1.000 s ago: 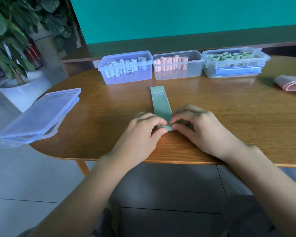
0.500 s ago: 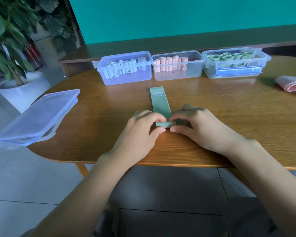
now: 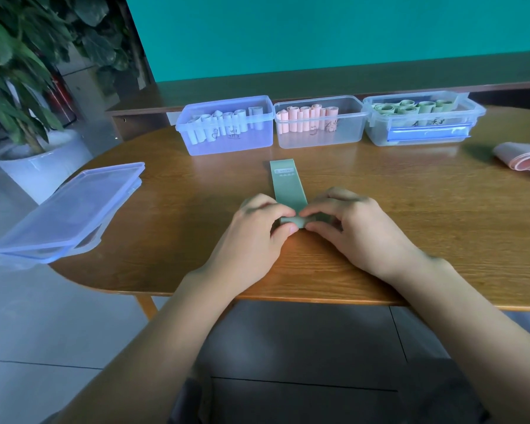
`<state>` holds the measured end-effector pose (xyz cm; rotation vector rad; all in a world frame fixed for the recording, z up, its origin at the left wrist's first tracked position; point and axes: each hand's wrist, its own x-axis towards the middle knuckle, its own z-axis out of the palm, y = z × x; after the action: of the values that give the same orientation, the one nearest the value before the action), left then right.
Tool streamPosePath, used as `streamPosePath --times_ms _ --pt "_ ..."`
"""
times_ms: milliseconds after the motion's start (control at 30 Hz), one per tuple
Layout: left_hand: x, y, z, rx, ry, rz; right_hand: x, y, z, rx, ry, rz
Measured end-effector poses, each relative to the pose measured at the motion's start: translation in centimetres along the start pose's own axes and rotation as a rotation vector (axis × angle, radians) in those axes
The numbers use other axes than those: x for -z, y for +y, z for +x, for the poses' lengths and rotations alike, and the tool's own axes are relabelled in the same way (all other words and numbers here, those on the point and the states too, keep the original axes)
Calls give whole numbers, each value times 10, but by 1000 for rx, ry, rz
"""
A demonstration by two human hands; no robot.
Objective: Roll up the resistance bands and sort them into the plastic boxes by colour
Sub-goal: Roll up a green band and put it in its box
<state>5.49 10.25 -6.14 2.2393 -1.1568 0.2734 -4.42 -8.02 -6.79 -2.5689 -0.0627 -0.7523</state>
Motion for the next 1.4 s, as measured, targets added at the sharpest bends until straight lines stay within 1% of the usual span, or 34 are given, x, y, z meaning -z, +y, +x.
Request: streamPosePath --times_ms 167,433,600,833,933,1100,1300,1400 --pt "1 -1 0 -82 106 -38 -3 6 3 -21 2 27" --pt "-3 -7 8 -118 90 -1 -4 3 4 -10 10 -20" --pt "-3 -5 9 -186 204 58 -6 9 13 -6 25 -14" --pt "-5 -9 18 -132 140 60 -6 16 20 14 -22 -64" --pt "-6 -11 22 -114 103 78 -5 19 24 18 -38 -43" --pt "-7 -13 26 -146 159 89 -7 27 31 13 -48 -46" --pt "-9 -18 34 -113 125 86 -7 29 36 38 -41 -64" --pt "-10 -20 39 -100 116 86 -7 31 40 21 -71 -63"
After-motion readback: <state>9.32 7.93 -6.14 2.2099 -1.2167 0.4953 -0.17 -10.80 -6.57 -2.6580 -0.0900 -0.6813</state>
